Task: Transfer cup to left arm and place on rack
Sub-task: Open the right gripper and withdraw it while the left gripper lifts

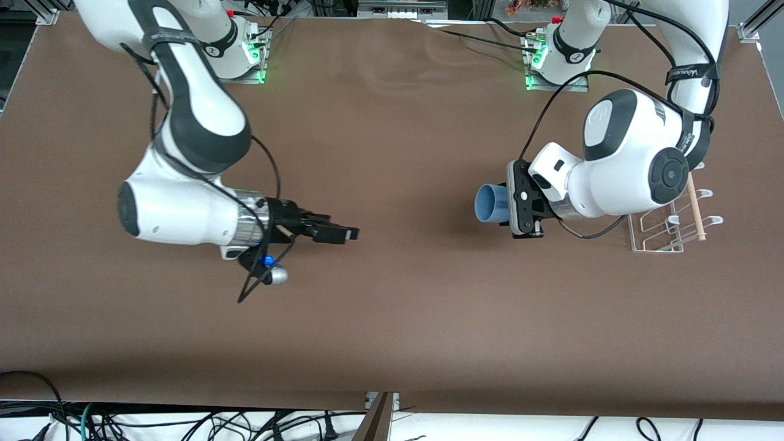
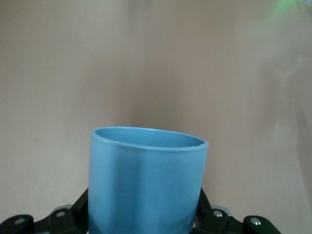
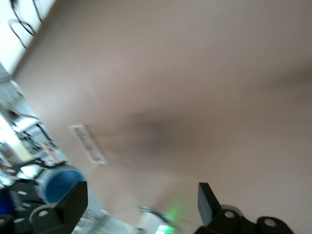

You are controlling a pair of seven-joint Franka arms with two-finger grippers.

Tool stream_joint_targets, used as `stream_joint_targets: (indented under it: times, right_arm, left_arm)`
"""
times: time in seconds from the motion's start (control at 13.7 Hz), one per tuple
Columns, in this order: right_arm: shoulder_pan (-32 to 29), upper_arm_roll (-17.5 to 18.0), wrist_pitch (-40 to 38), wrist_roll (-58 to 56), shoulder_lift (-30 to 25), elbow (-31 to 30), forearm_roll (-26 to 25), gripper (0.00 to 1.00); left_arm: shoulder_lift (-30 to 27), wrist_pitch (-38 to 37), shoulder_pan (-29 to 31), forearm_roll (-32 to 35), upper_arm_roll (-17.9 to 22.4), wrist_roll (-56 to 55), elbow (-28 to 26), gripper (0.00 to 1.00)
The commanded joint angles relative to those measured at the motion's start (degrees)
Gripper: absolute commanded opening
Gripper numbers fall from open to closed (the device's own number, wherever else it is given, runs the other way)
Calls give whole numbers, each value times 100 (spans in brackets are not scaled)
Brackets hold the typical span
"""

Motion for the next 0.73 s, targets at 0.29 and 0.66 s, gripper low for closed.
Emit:
stream_joint_targets:
  times: [0.29, 0.66]
  right_arm:
    - [-522, -776, -1273, -2534, -792, -703, -1795, 100]
    - [-513, -776, -1265, -2464, -1407, -931, -3617, 100]
  left_arm:
    - [-318, -1459, -642, 2638, -77, -1859, 5, 6]
    - [-21, -2962, -1276, 4495, -68, -3074, -83, 13]
